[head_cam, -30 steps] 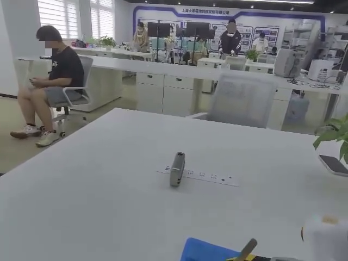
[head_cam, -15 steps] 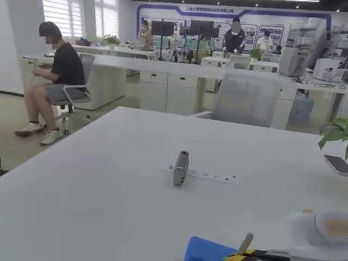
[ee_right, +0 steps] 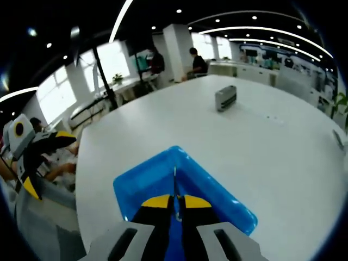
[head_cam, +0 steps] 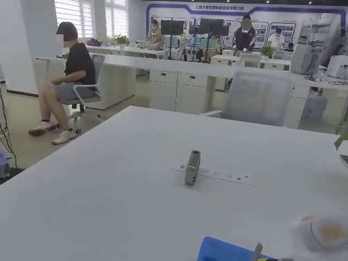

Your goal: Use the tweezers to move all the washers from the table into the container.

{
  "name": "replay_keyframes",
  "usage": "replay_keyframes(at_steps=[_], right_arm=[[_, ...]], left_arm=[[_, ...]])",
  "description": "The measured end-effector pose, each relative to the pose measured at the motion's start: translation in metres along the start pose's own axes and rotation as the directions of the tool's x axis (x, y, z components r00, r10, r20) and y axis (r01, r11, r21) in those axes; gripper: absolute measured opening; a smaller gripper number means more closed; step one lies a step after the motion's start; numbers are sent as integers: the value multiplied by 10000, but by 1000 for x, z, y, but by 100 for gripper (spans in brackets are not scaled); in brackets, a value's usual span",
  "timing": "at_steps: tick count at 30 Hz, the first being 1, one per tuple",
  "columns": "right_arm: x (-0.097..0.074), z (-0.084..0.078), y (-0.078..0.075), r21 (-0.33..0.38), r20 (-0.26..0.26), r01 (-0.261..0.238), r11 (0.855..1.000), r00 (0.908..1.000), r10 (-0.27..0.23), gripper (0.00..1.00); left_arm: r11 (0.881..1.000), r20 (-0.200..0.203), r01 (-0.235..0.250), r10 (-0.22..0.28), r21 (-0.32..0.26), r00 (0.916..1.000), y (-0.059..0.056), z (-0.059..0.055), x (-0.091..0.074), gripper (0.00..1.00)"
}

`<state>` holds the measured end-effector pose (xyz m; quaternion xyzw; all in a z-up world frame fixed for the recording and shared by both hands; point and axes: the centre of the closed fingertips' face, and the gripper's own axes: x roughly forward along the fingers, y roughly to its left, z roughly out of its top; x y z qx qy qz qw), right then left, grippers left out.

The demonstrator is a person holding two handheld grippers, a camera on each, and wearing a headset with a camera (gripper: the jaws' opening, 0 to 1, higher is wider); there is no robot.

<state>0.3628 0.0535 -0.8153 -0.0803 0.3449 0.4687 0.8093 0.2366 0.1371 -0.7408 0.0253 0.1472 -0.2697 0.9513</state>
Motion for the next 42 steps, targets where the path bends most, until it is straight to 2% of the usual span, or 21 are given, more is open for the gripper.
replay_keyframes(at_steps=[10, 16, 20, 29, 33, 39, 42], right_arm=[[-7, 0, 10, -527, -65, 32, 9986, 10000, -36, 4], [-22, 13, 18, -776, 281, -8, 9970, 9996, 30, 4], [-37, 28, 29, -452, 938, -246, 9987, 9952, 288, 4], [-58, 36, 56, -550, 1301, -715, 9959, 9884, 781, 4], [-59, 30, 72, -559, 1220, -1117, 9922, 9855, 1178, 4], [-52, 8, 94, -337, 848, -1841, 9823, 9788, 1863, 4], [-47, -2, 101, -224, 622, -2026, 9790, 9771, 2037, 4]], left_arm=[[9997, 6, 225, -225, 27, 9997, -5, 1, 1, 76], [9998, 35, 203, -203, -46, 9998, -5, 1, 1, 75], [9997, 11, 233, -233, -30, 9997, -6, 1, 1, 75], [9995, -20, 309, -309, -18, 9995, -7, 0, 1, 75], [9995, -24, 319, -319, -13, 9995, -8, 0, 1, 75], [9995, -13, 321, -321, -27, 9995, -7, 0, 1, 75], [9995, -8, 303, -303, -29, 9995, -6, 0, 1, 75]])
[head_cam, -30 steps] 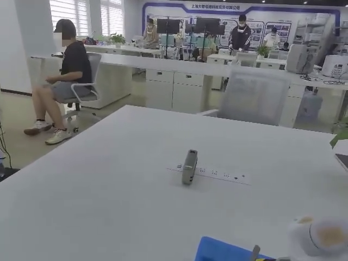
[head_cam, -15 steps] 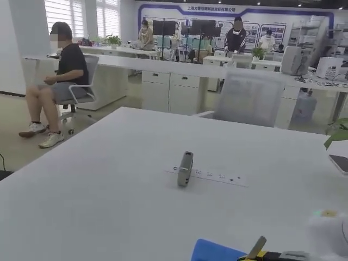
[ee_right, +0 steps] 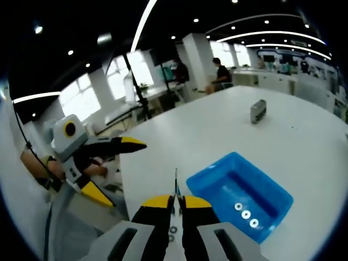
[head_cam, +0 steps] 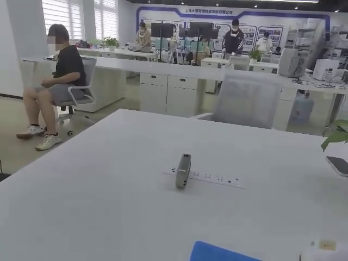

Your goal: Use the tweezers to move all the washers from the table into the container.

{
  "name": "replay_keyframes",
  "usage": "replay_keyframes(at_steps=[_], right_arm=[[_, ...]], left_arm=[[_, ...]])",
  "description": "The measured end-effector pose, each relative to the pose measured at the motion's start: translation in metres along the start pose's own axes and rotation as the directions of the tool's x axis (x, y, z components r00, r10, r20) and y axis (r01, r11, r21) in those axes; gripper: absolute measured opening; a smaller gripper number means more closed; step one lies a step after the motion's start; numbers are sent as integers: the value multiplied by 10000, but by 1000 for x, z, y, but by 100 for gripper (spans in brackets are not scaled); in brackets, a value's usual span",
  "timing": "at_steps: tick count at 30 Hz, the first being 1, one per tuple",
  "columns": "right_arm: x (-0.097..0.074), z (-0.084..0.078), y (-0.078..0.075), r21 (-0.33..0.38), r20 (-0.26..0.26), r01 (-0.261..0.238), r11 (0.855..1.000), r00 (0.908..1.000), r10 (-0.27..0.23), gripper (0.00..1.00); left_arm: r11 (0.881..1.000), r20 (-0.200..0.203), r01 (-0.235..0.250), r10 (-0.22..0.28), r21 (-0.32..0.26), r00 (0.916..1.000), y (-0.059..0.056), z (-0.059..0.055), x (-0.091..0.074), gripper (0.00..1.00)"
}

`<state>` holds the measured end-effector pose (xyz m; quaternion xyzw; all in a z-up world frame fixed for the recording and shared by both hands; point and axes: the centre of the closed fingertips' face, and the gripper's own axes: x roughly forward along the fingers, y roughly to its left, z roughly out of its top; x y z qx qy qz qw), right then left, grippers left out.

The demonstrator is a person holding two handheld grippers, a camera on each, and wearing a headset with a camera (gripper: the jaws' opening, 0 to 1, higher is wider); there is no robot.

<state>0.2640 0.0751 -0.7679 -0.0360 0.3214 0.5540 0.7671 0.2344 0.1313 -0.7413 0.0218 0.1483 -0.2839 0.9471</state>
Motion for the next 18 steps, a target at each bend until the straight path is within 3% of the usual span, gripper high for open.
replay_keyframes(at_steps=[10, 18], right_arm=[[16, -42, 6, 182, -951, -136, 9997, 9954, 153, 4], [17, -52, 11, 385, -1025, -157, 9991, 9945, 196, 4]], left_arm=[[10000, 48, -75, 75, -53, 10000, 2, 1, 0, 75], [10000, 22, -52, 52, -21, 10000, 1, 0, 0, 75]])
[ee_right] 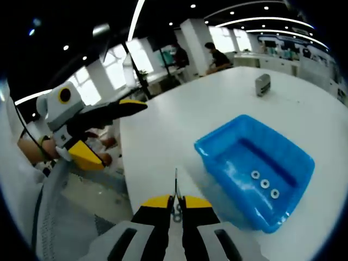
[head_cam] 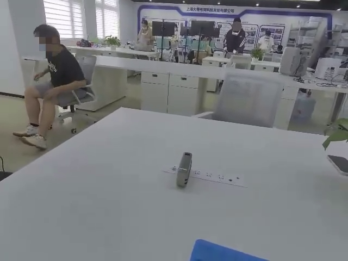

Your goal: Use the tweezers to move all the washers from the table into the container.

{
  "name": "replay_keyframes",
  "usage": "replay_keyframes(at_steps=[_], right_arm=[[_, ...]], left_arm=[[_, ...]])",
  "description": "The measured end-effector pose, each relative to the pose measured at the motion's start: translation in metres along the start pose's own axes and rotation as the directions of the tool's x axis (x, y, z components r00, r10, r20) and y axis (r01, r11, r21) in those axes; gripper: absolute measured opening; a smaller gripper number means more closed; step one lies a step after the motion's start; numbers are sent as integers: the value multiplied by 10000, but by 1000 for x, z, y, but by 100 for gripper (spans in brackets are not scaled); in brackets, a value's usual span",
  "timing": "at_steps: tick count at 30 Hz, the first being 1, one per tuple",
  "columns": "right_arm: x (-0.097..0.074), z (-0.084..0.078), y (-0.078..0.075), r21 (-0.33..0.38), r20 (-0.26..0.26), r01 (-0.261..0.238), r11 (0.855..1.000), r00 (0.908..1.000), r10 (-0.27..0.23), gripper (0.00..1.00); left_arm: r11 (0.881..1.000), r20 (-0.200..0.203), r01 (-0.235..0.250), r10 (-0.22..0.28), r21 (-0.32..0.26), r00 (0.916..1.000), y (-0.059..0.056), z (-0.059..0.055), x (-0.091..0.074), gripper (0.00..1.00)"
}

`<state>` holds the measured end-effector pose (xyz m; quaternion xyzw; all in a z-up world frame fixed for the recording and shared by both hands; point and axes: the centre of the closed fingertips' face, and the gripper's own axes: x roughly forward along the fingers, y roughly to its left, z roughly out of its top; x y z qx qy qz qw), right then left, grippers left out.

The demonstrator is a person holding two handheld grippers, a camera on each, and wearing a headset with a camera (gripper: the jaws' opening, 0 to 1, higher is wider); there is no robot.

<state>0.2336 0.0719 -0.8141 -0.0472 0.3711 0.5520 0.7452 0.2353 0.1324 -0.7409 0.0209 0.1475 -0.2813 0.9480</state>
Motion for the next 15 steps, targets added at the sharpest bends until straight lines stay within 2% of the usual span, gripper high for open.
replay_keyframes(at_steps=[7, 12, 15], right_arm=[[3, -4, 7, -99, -108, -166, 9998, 9998, 165, 4], [4, -6, 12, -795, -253, -142, 9967, 9996, 122, 4], [3, -8, 12, -1480, -402, -153, 9889, 9991, 95, 4]], left_arm=[[10000, -19, 7, -7, -1, 10000, 0, -1, 0, 75], [10000, -21, -20, 20, -5, 10000, 0, -1, -1, 75], [10000, -16, -7, 7, 1, 10000, 0, -1, -1, 75]])
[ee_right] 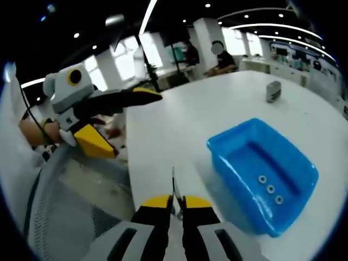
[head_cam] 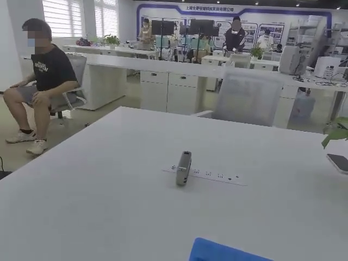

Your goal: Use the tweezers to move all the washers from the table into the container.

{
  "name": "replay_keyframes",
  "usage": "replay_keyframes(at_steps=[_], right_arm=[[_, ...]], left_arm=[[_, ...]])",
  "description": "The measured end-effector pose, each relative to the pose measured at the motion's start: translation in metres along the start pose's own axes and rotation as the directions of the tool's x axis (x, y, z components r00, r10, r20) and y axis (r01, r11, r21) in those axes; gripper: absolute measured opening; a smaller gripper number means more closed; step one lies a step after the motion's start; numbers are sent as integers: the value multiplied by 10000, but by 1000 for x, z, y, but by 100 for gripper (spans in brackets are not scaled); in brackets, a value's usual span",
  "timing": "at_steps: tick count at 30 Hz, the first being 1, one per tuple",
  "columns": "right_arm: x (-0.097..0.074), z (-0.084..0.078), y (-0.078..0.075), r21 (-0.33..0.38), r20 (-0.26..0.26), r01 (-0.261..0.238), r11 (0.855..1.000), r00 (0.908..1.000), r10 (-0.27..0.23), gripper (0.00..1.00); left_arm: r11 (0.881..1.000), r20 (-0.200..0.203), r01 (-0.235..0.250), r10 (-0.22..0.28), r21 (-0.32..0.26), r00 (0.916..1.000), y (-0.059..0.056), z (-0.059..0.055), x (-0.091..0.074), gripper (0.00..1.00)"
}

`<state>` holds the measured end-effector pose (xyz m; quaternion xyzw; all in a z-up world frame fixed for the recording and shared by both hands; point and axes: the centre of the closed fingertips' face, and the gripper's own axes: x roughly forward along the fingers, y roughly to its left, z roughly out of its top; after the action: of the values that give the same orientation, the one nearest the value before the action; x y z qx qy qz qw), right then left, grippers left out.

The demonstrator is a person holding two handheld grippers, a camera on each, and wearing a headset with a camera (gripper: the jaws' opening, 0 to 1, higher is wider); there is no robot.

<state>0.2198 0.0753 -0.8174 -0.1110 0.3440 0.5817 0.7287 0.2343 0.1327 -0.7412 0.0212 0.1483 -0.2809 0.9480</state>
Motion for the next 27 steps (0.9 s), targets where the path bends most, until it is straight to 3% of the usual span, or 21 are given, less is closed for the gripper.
replay_keyframes(at_steps=[5, 12, 17, 23, 27], right_arm=[[3, -8, 4, -1299, -301, 46, 9915, 9995, -85, 4], [7, -9, 8, -1910, -326, 251, 9813, 9990, -319, 4], [6, -10, 4, -1475, -53, 655, 9869, 9977, -670, 3], [6, -10, 3, -1221, 106, 800, 9893, 9968, -793, 3], [5, -9, 1, -20, 408, 641, 9979, 9971, -639, 3]], left_arm=[[10000, 1, -11, 11, 3, 10000, 0, 0, 0, 75], [10000, 0, 28, -28, 24, 10000, -1, 0, 0, 75], [10000, 15, -53, 53, -4, 10000, 1, 0, 0, 75], [10000, -20, 22, -22, -41, 10000, 0, 0, 0, 75], [9999, 55, -79, 80, -115, 10000, 2, 1, -1, 75]])
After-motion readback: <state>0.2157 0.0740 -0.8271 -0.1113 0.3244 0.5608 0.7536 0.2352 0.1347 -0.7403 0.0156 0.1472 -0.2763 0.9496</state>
